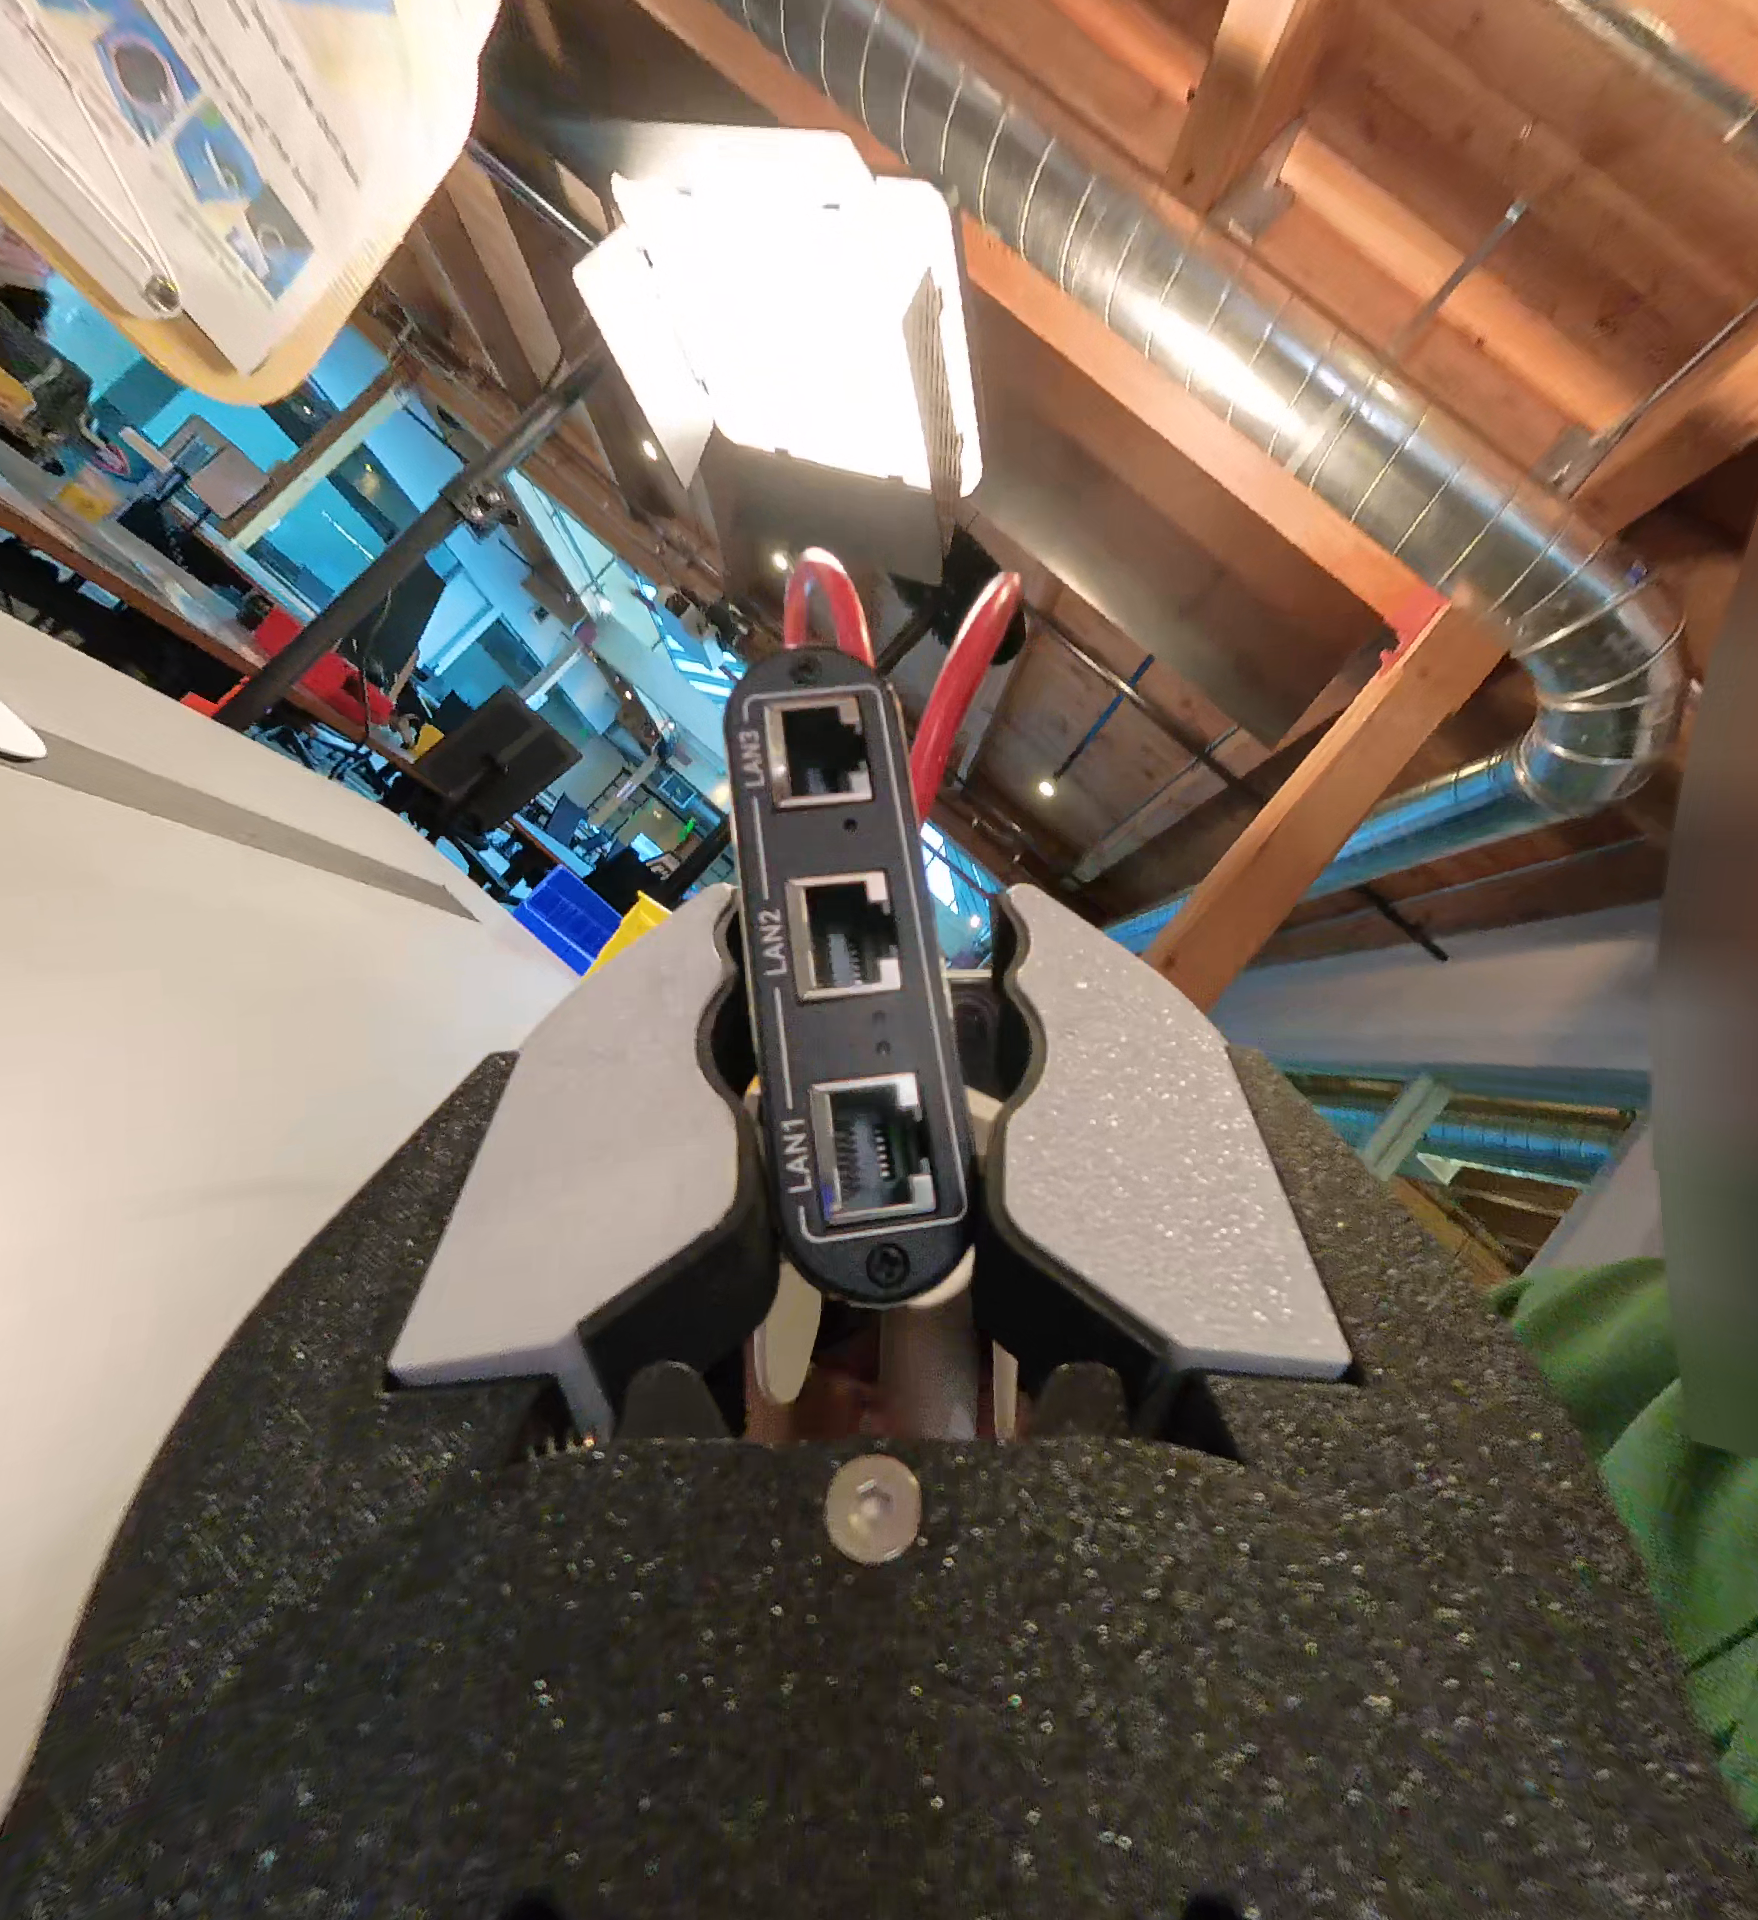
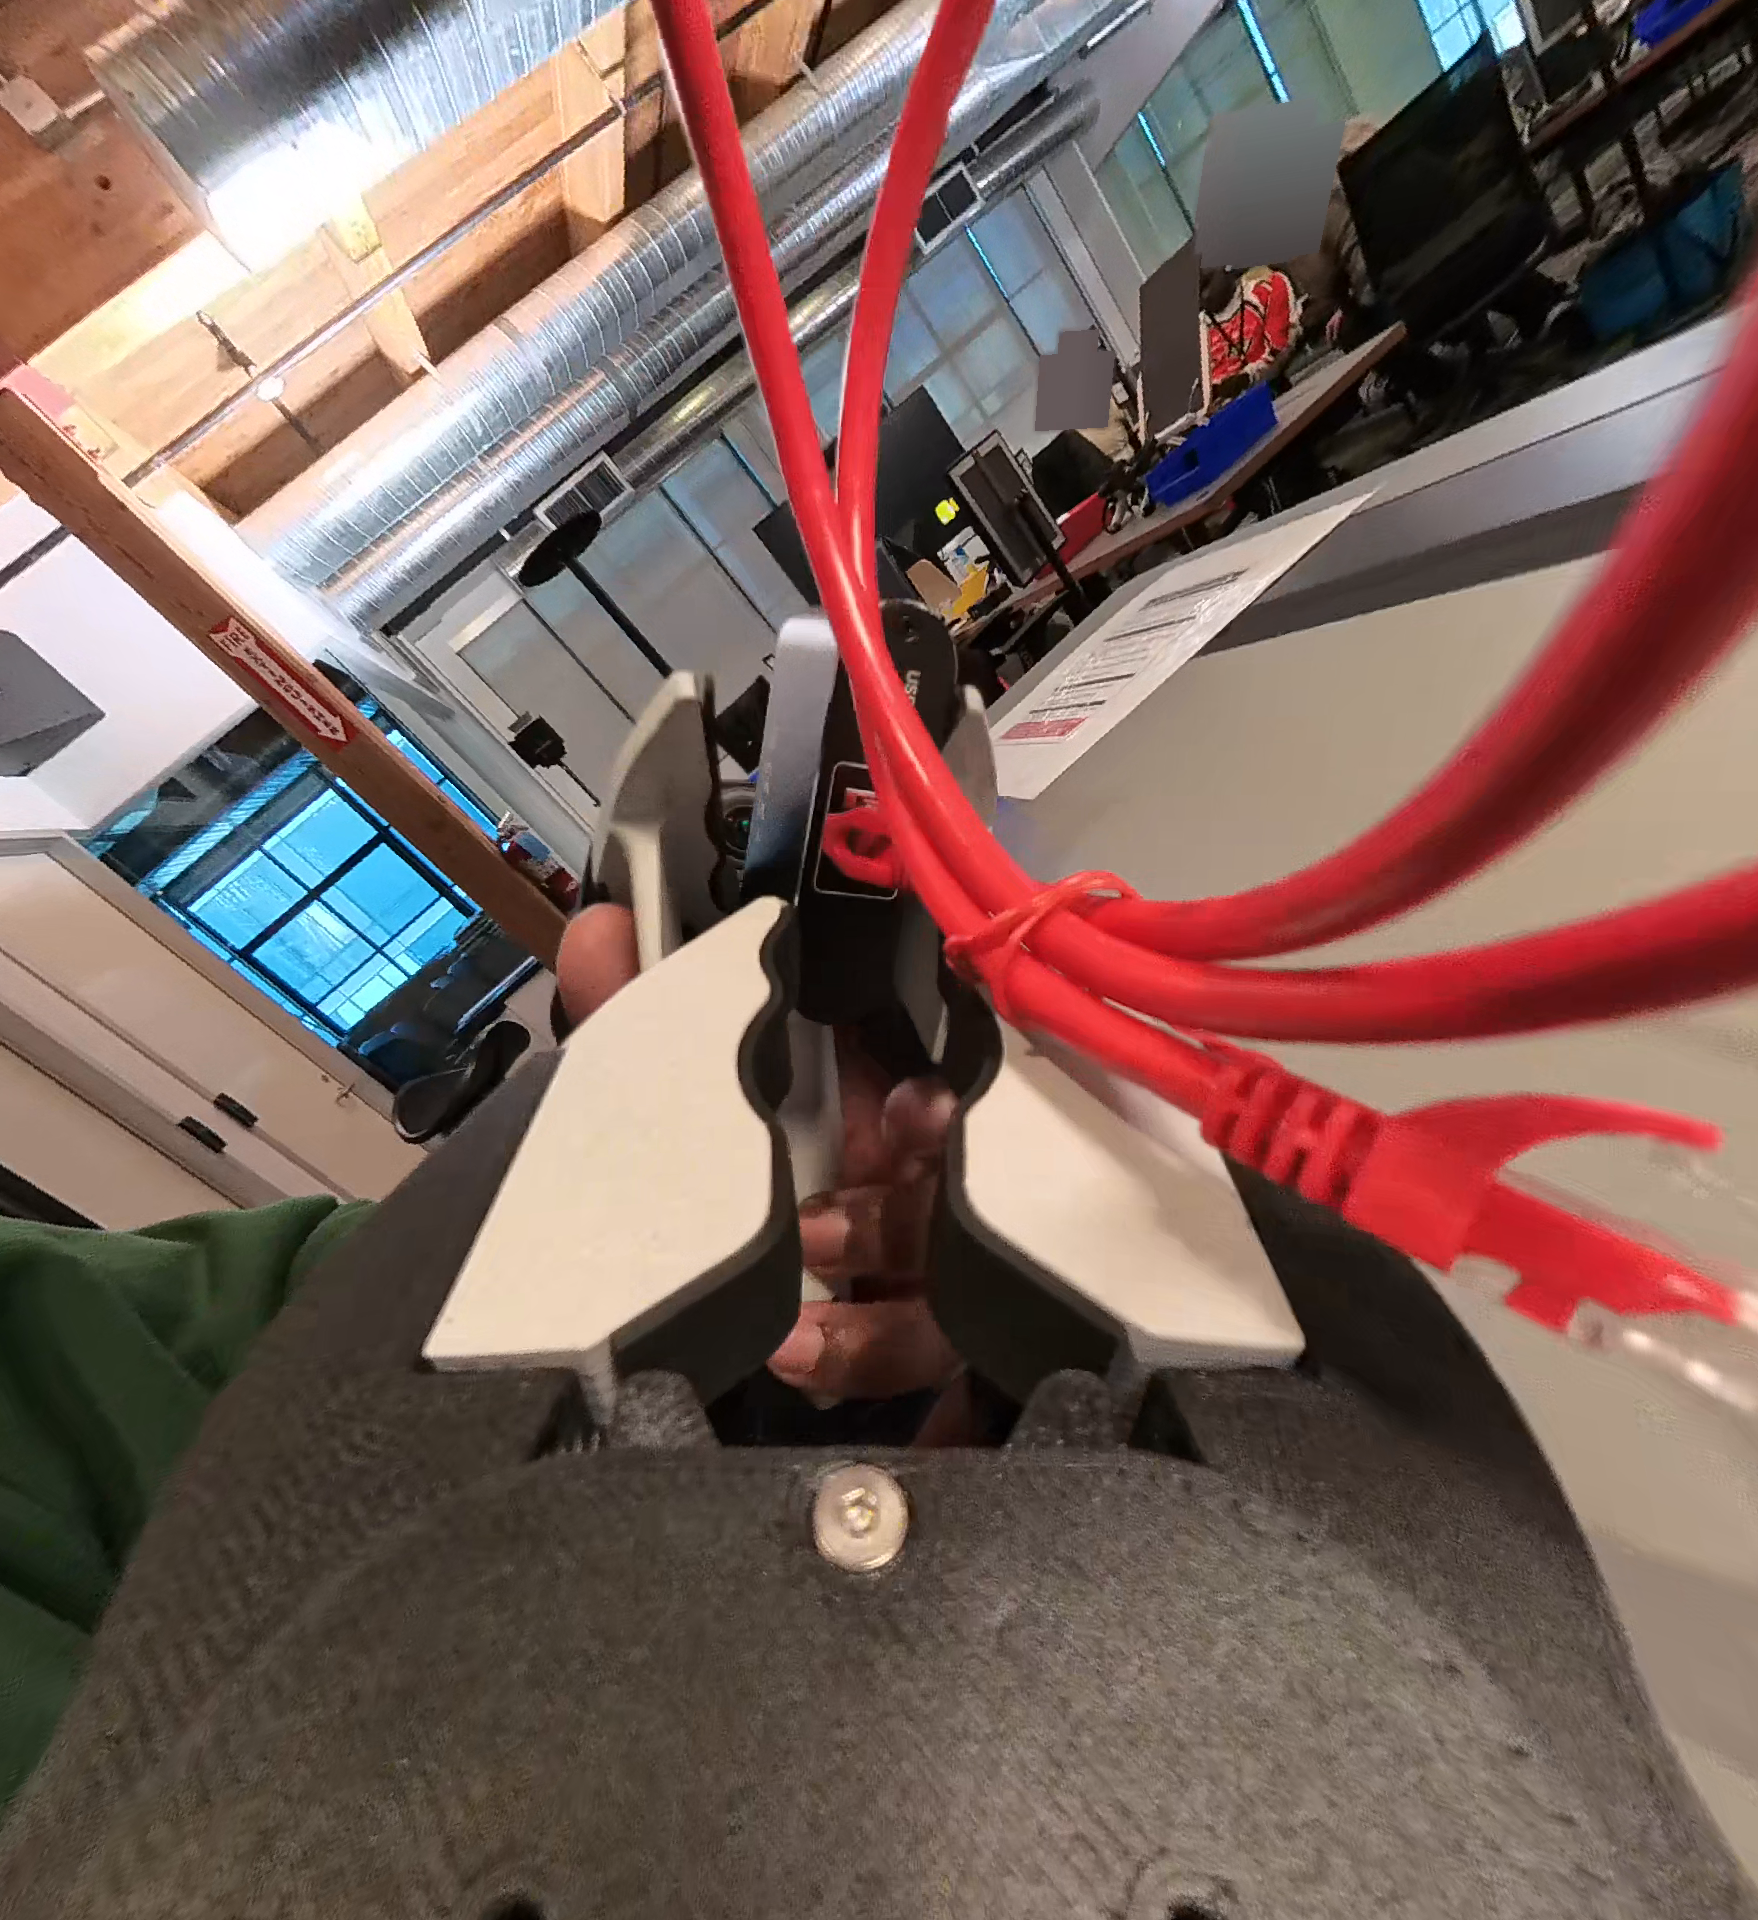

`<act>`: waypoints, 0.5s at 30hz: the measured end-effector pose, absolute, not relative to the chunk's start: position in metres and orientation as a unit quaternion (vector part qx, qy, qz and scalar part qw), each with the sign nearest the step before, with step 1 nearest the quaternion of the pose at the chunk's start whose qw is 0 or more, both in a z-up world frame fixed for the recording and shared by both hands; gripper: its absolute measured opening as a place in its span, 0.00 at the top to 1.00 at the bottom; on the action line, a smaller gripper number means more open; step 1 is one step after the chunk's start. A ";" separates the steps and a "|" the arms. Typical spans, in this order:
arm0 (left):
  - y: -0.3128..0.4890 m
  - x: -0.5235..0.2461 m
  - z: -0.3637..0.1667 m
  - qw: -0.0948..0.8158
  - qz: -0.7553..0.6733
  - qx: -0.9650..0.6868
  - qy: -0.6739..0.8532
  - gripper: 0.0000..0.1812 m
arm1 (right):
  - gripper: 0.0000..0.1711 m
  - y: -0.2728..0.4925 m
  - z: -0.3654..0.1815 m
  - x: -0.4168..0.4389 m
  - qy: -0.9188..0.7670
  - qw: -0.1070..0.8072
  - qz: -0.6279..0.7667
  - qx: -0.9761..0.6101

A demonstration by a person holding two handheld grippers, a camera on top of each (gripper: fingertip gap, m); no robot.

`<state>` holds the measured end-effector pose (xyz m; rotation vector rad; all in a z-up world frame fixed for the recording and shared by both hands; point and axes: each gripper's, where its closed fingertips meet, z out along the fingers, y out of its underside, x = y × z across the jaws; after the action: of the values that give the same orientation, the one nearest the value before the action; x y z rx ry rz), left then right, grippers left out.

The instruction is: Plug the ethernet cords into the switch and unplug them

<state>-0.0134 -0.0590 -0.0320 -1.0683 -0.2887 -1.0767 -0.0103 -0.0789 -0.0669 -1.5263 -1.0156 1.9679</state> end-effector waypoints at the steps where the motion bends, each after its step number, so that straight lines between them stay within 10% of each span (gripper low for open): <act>1: -0.058 -0.011 -0.033 0.715 -0.484 -0.488 -0.126 0.76 | 0.85 -0.077 -0.066 -0.009 -0.367 0.225 0.715 -0.550; 15: -0.055 0.018 -0.035 0.701 -0.479 -0.525 -0.062 0.76 | 0.87 -0.061 -0.048 0.002 -0.356 0.227 0.742 -0.521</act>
<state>0.0180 -0.0553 -0.0355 -1.1687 -0.1377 -1.0675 0.0017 -0.0615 -0.0482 -1.4357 -0.9816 2.0435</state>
